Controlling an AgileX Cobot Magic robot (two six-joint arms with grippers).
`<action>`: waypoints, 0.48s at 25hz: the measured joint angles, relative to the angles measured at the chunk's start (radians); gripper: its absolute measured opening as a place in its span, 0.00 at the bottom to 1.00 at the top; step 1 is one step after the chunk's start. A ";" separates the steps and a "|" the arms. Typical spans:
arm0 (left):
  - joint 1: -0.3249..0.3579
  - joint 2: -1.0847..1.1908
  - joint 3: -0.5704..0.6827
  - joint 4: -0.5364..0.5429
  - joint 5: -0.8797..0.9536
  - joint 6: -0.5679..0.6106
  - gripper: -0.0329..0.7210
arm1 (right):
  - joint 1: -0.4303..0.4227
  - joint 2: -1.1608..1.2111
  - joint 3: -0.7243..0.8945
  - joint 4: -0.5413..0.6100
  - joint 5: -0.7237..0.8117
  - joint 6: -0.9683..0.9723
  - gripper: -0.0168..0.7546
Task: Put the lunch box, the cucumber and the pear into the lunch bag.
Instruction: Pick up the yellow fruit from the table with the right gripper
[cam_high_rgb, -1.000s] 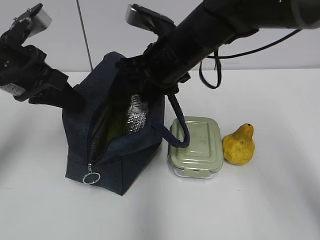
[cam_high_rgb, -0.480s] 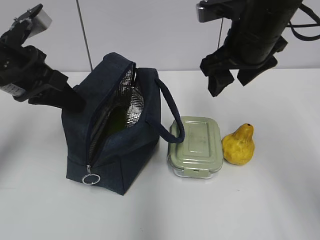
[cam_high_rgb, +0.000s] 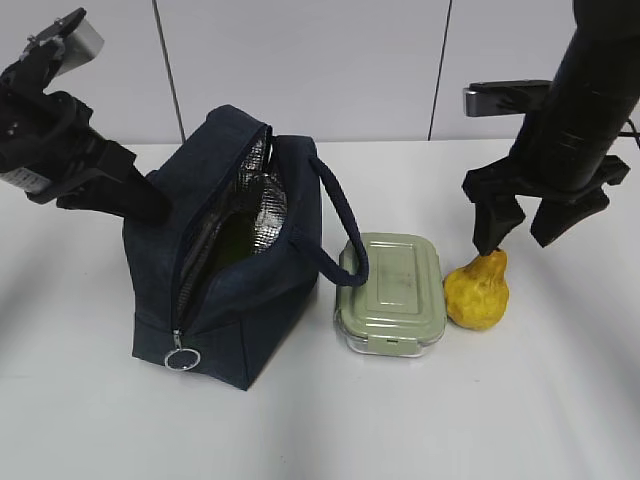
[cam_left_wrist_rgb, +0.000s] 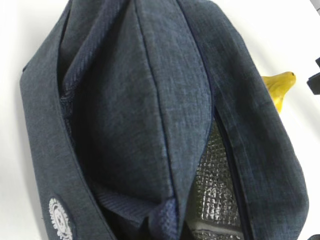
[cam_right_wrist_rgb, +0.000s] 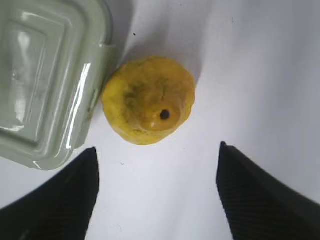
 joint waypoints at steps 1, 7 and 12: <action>0.000 0.000 0.000 0.000 0.000 0.000 0.06 | -0.011 0.000 0.002 0.014 -0.002 -0.021 0.76; 0.000 0.000 0.000 0.000 0.000 0.000 0.06 | -0.035 0.013 0.004 0.102 -0.051 -0.100 0.76; 0.000 0.000 0.000 0.000 0.004 0.000 0.06 | -0.035 0.079 0.004 0.128 -0.062 -0.125 0.76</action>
